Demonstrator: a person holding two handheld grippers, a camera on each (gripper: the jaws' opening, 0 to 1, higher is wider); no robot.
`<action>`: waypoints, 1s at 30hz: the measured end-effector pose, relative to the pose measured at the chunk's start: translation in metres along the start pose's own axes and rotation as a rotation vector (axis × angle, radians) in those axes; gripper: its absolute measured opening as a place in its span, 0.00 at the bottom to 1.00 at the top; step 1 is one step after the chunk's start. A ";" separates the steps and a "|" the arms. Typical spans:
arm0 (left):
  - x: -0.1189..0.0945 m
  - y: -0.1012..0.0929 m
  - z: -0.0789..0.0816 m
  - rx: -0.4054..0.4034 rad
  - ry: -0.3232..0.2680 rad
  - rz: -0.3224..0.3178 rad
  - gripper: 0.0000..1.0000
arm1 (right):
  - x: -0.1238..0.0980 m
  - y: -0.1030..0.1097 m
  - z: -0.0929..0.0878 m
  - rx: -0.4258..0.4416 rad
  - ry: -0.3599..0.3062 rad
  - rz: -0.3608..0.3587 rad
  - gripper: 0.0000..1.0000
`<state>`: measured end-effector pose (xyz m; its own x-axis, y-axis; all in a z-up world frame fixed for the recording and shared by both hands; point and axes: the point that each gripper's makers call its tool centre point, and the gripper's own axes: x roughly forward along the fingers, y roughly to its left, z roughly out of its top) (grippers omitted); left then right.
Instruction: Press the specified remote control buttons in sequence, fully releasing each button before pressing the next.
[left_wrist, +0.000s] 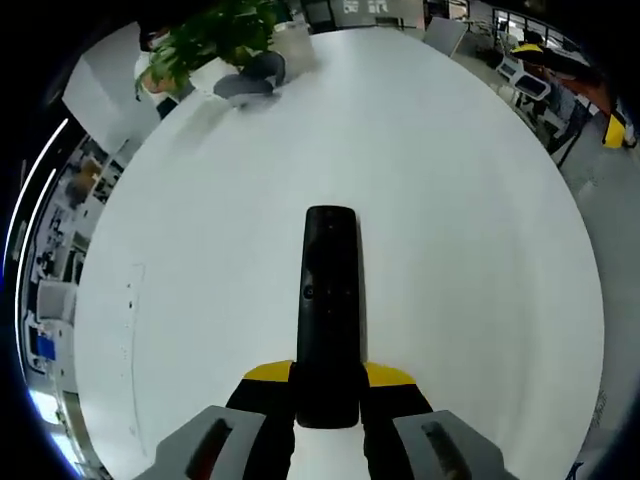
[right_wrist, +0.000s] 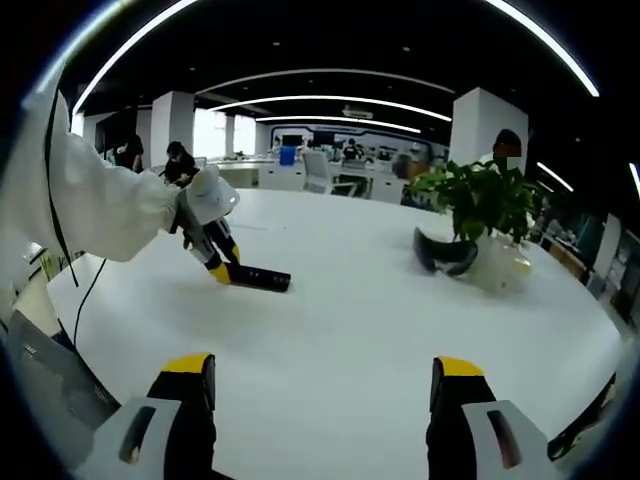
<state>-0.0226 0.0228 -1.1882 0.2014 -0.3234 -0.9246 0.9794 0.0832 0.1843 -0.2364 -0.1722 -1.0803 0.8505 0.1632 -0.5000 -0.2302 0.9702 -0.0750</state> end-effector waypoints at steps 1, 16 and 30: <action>0.001 0.004 -0.001 -0.003 0.003 0.001 0.23 | 0.000 0.000 0.000 0.001 0.000 0.001 0.88; 0.008 0.029 -0.002 0.009 0.013 -0.006 0.23 | 0.002 0.000 -0.001 -0.009 0.007 -0.008 0.87; 0.011 0.069 -0.007 0.016 0.047 -0.003 0.23 | 0.005 -0.001 -0.008 -0.022 0.051 -0.019 0.86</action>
<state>0.0468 0.0313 -1.1880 0.1975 -0.2792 -0.9397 0.9803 0.0668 0.1861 -0.2353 -0.1741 -1.0892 0.8298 0.1353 -0.5414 -0.2256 0.9687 -0.1037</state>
